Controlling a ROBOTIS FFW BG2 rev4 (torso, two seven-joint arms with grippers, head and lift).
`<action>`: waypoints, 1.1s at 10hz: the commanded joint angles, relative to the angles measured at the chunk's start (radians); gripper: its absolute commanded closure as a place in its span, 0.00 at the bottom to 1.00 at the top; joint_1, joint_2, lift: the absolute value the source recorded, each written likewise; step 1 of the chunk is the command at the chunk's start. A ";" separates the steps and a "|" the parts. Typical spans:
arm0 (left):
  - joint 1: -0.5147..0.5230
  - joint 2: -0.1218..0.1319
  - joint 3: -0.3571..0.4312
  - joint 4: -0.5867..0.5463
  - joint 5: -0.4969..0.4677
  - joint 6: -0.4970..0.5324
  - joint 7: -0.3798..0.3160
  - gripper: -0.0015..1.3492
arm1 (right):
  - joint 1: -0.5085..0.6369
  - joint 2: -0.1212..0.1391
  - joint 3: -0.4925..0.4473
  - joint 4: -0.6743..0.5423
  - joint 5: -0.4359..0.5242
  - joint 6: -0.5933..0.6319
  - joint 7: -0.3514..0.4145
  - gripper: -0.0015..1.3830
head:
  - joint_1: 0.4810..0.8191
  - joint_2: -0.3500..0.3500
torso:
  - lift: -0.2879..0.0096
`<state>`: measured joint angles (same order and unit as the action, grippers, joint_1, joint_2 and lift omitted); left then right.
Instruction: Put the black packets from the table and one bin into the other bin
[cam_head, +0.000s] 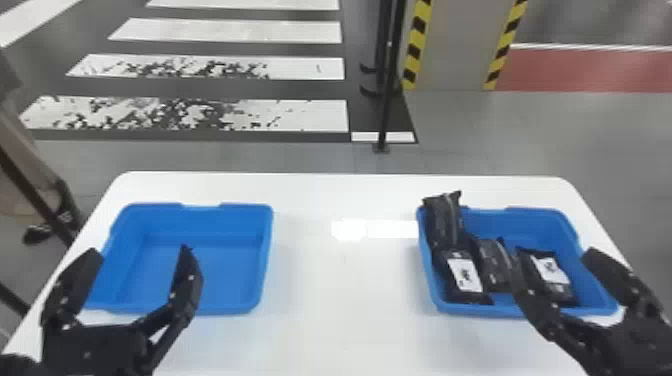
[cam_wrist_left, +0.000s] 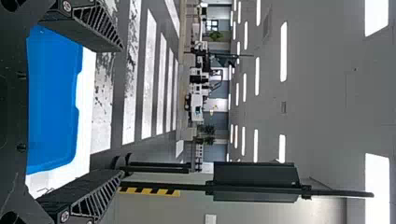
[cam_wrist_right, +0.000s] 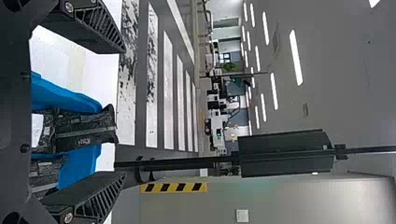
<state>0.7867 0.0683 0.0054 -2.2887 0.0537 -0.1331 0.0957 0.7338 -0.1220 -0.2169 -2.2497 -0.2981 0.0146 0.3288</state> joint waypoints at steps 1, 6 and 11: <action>-0.001 0.002 -0.001 0.000 0.000 0.000 -0.001 0.07 | -0.002 -0.002 0.005 0.005 -0.001 0.000 0.001 0.06 | 0.63 0.47 | 0.60; -0.009 0.010 -0.015 0.000 0.012 0.008 -0.001 0.07 | -0.010 -0.004 0.011 0.013 -0.001 0.000 0.003 0.07 | 0.63 0.47 | 0.60; -0.014 0.016 -0.023 0.005 0.036 0.005 -0.005 0.07 | -0.020 -0.007 0.021 0.020 0.001 0.000 0.004 0.07 | 0.63 0.46 | 0.60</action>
<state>0.7731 0.0843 -0.0179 -2.2838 0.0880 -0.1278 0.0908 0.7139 -0.1287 -0.1958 -2.2293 -0.2975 0.0147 0.3328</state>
